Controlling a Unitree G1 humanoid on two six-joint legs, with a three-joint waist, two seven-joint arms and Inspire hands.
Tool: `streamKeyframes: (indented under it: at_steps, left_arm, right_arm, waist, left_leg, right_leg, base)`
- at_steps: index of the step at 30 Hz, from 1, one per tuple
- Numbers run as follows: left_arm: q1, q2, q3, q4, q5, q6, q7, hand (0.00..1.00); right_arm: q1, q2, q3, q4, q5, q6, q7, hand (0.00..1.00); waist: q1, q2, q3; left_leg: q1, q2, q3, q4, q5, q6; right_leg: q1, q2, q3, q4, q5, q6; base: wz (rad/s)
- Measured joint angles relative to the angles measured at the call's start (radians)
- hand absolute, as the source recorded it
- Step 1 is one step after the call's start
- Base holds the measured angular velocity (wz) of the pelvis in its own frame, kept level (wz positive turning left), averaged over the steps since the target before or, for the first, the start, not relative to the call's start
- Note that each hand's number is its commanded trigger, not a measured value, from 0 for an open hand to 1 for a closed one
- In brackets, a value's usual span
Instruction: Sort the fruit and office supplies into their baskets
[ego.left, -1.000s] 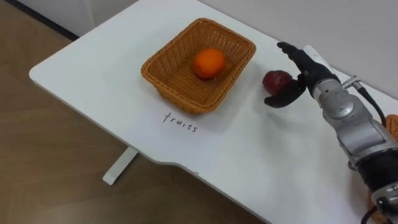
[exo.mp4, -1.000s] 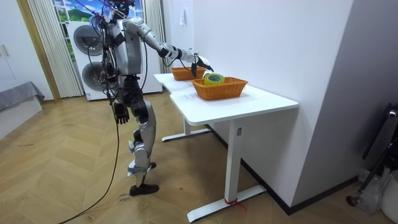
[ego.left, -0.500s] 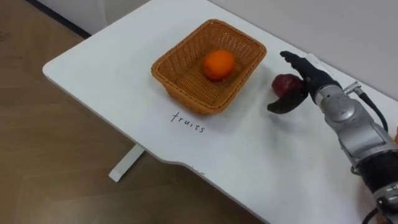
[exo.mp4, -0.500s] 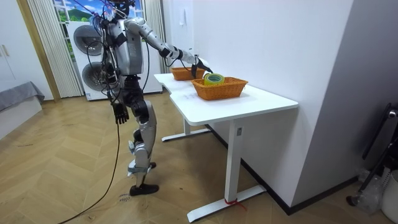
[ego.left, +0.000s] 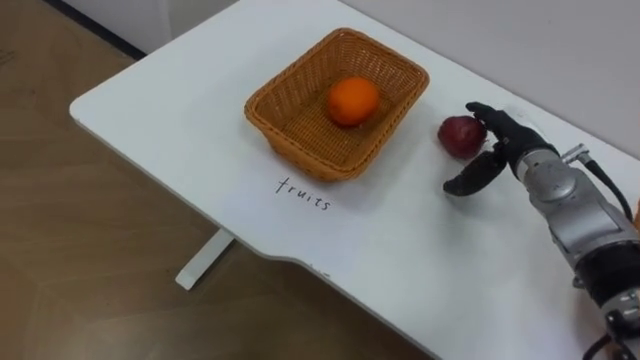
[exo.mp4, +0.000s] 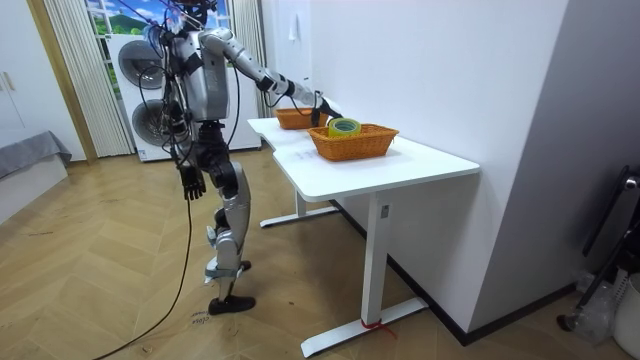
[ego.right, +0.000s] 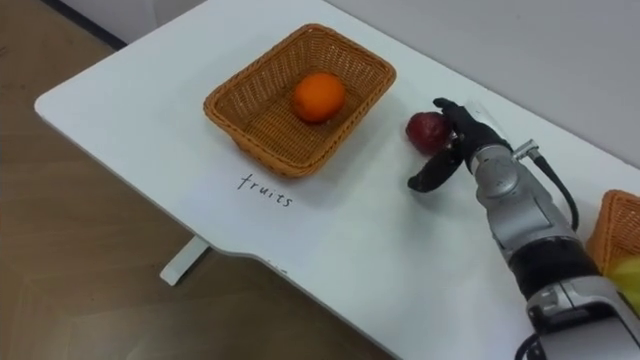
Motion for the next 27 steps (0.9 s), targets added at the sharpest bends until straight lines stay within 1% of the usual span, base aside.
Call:
streamKeyframes:
  at_steps: [5, 6, 8, 9, 13, 14, 16, 18, 23, 27]
  left_arm:
    - [-0.001, 0.001, 0.0, 0.0, 0.0, -0.003, -0.006, 0.0]
    - [-0.003, 0.001, -0.001, 0.0, 0.0, -0.006, -0.006, 0.0]
    - [-0.005, 0.003, -0.001, 0.0, 0.0, -0.011, -0.007, 0.0]
    - [-0.007, 0.004, -0.002, 0.0, 0.0, -0.014, -0.008, 0.0]
    - [-0.015, 0.01, -0.021, 0.001, 0.0, -0.013, -0.021, 0.0]
    - [-0.023, 0.012, -0.021, 0.003, 0.0, -0.013, -0.025, 0.0]
    - [-0.031, 0.014, -0.021, 0.004, 0.0, -0.015, -0.025, 0.0]
    - [-0.036, 0.016, -0.025, 0.007, 0.0, -0.016, -0.025, 0.0]
    - [-0.042, 0.017, -0.031, 0.011, 0.0, -0.015, -0.025, 0.0]
    - [-0.052, 0.018, -0.051, 0.018, -0.001, -0.016, -0.027, 0.0]
  right_arm:
    - [-0.051, 0.0, 0.0, 0.065, -0.001, -0.005, -0.011, 0.0]
    - [-0.056, 0.0, 0.0, 0.071, -0.003, -0.005, -0.014, 0.0]
    - [-0.062, 0.0, 0.001, 0.071, -0.011, -0.005, -0.015, 0.0]
    - [-0.068, 0.0, 0.0, 0.071, -0.017, -0.005, -0.017, 0.0]
    - [-0.075, 0.0, 0.001, 0.071, -0.023, -0.005, -0.019, 0.0]
    - [-0.078, 0.0, 0.0, 0.074, -0.024, -0.005, -0.019, 0.0]
    - [-0.088, 0.0, 0.0, 0.092, -0.025, -0.006, -0.019, 0.0]
    - [-0.108, 0.0, 0.0, 0.111, -0.026, -0.005, -0.019, 0.0]
    - [-0.124, 0.0, 0.0, 0.111, -0.026, -0.008, -0.019, 0.0]
    - [-0.141, 0.0, 0.003, 0.117, -0.026, -0.01, -0.019, 0.0]
  waist:
    - [0.0, 0.0, 0.0021]
    - [0.0, -0.001, 0.0045]
    - [0.0, -0.005, 0.0044]
    - [-0.001, -0.008, 0.0061]
    - [0.005, -0.013, 0.0085]
    - [0.011, -0.012, 0.0126]
    - [0.02, -0.012, 0.0138]
    - [0.022, -0.01, 0.0175]
    - [0.022, -0.01, 0.0179]
    - [0.024, -0.005, 0.0214]
  left_leg:
    - [0.0, 0.0, 0.0, -0.001, 0.0, 0.0]
    - [-0.001, 0.0, 0.0, -0.001, 0.0, 0.0]
    - [-0.014, 0.001, 0.0, 0.002, 0.0, 0.0]
    - [-0.026, 0.002, 0.0, 0.007, 0.001, -0.001]
    - [-0.05, 0.002, 0.0, 0.019, 0.0, -0.001]
    - [-0.054, 0.002, 0.0, 0.023, 0.0, 0.0]
    - [-0.06, 0.002, -0.001, 0.024, 0.0, 0.0]
    - [-0.066, 0.001, -0.004, 0.024, 0.0, -0.001]
    - [-0.079, 0.001, -0.006, 0.024, 0.0, -0.001]
    - [-0.081, 0.001, -0.006, 0.023, 0.0, -0.001]
  right_leg:
    - [0.001, 0.0, -0.001, -0.001, 0.0, 0.0]
    - [0.0, 0.0, -0.001, -0.001, 0.0, 0.0]
    - [-0.013, 0.001, -0.001, 0.002, 0.0, 0.0]
    - [-0.022, 0.002, -0.001, 0.002, 0.001, -0.002]
    - [-0.044, 0.003, -0.001, 0.002, 0.003, -0.003]
    - [-0.046, 0.003, -0.002, 0.002, 0.003, -0.003]
    - [-0.051, 0.003, -0.003, 0.001, 0.003, -0.003]
    - [-0.055, 0.003, -0.006, 0.001, 0.003, -0.003]
    - [-0.068, 0.003, -0.009, 0.0, 0.003, -0.003]
    - [-0.069, 0.003, -0.011, 0.0, 0.003, -0.003]
  base:
    - [0.0]
    - [0.0]
    - [0.0]
    - [0.0]
    - [0.0]
    - [0.0]
    - [0.0]
    - [0.02]
    - [0.0]
    - [0.0]
